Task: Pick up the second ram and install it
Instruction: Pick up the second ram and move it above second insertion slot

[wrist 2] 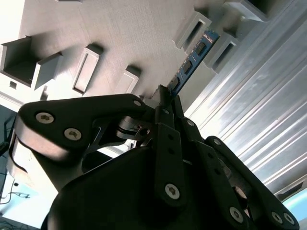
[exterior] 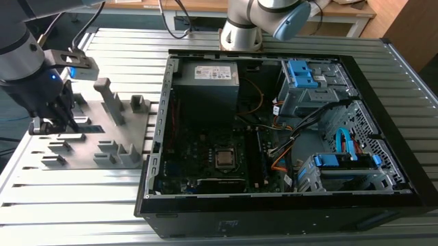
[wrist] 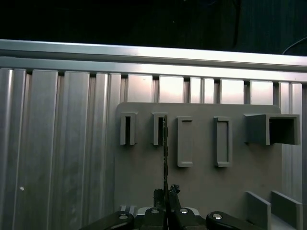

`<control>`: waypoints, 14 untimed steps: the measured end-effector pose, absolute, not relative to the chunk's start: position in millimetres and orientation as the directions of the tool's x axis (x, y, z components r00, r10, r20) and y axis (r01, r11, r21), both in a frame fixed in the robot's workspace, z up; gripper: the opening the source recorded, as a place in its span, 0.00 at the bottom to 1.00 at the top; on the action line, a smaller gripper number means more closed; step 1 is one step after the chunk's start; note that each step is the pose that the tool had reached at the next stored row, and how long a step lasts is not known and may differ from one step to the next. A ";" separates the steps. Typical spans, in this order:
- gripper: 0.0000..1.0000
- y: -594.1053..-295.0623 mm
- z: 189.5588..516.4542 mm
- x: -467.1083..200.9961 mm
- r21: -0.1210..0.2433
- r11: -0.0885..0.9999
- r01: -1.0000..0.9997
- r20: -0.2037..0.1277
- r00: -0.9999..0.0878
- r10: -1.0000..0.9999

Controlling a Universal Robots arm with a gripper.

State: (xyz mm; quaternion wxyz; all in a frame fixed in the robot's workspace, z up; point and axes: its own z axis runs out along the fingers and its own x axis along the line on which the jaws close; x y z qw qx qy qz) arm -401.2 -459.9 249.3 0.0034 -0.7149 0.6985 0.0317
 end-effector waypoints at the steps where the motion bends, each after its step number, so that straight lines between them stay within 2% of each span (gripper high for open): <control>1: 0.14 -459.9 250.2 -401.2 0.039 -0.024 -0.999 -0.050 0.022 -0.998; 14: 0.14 -459.9 262.0 -401.2 0.039 -0.024 -0.999 -0.050 0.022 -0.998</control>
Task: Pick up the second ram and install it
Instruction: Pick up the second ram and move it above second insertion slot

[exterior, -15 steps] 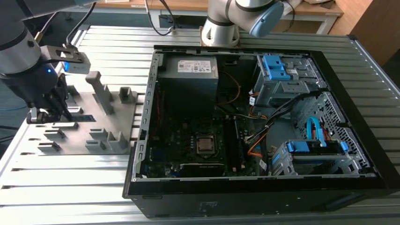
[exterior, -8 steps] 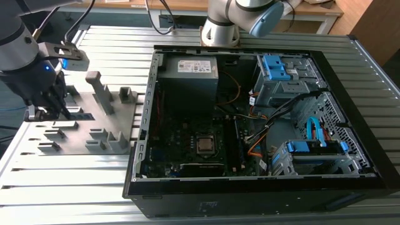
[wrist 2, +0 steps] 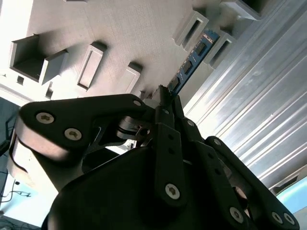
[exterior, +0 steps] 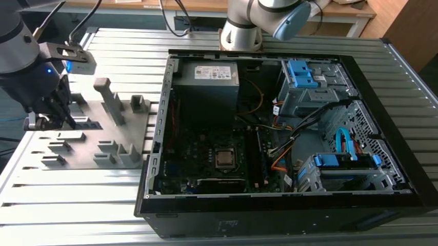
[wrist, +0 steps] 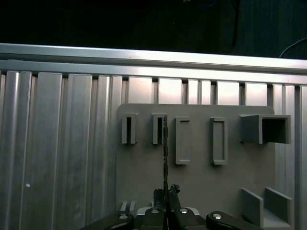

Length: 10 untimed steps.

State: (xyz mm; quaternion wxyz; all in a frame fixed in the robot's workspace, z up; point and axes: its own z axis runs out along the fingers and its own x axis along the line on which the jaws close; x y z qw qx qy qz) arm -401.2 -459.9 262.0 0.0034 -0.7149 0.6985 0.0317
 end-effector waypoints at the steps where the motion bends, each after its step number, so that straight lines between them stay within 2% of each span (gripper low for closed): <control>1: 0.14 -459.9 262.9 -401.2 0.039 -0.024 -0.999 -0.050 0.022 -0.998; 10: 0.14 -459.9 274.0 -401.2 0.039 -0.024 -0.999 -0.050 0.022 -0.998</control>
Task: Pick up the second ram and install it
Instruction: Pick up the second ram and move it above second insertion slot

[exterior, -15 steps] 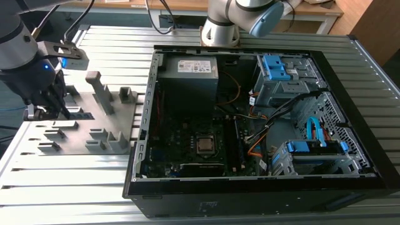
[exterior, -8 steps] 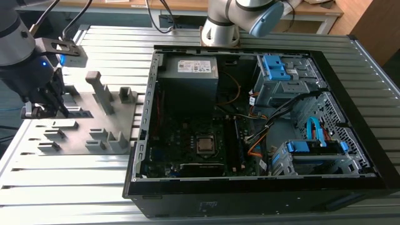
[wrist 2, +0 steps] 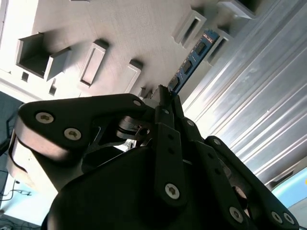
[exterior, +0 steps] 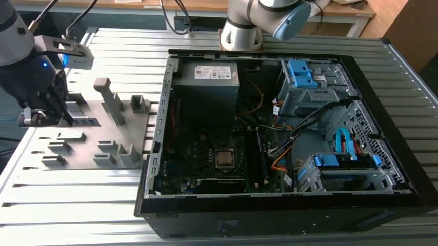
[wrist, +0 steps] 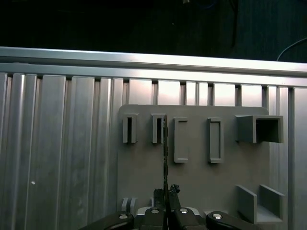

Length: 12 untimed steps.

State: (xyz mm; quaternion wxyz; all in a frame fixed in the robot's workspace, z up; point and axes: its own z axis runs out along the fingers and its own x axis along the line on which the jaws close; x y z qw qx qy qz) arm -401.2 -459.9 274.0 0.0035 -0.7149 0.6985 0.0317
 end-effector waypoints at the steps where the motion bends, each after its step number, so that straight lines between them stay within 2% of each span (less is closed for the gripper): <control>1: 0.14 -459.9 275.3 -401.2 0.039 -0.024 -0.999 -0.050 0.022 -0.998; 12: 0.14 -459.9 289.5 -401.2 0.039 -0.024 -0.999 -0.050 0.022 -0.998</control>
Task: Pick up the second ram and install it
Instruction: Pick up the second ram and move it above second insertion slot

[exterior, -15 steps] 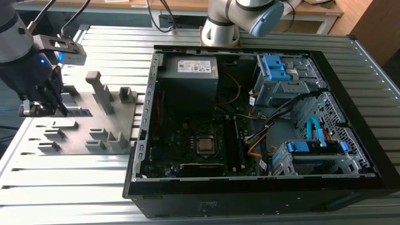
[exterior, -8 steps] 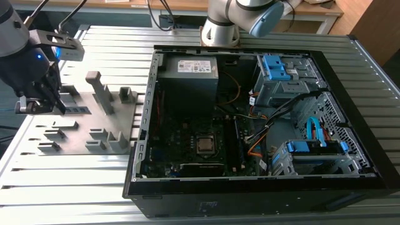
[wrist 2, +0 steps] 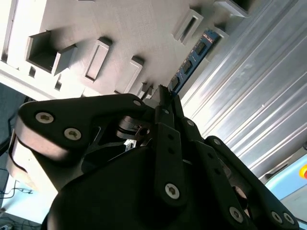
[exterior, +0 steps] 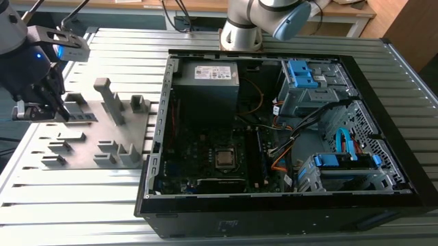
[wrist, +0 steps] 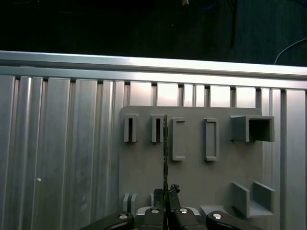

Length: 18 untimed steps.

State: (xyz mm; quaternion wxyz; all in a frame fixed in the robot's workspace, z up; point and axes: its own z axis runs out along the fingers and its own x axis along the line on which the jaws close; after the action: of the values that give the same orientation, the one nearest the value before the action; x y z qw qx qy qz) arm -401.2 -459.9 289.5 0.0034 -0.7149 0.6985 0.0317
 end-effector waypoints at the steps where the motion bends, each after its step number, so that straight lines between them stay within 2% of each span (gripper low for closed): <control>1: 0.14 -459.9 290.7 -401.2 0.039 -0.024 -0.999 -0.050 0.022 -0.998; 18: 0.14 -459.9 311.9 -401.2 0.039 -0.024 -0.999 -0.050 0.022 -0.998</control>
State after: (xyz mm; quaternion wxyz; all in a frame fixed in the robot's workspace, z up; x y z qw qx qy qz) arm -401.2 -459.9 311.9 0.0034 -0.7149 0.6985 0.0317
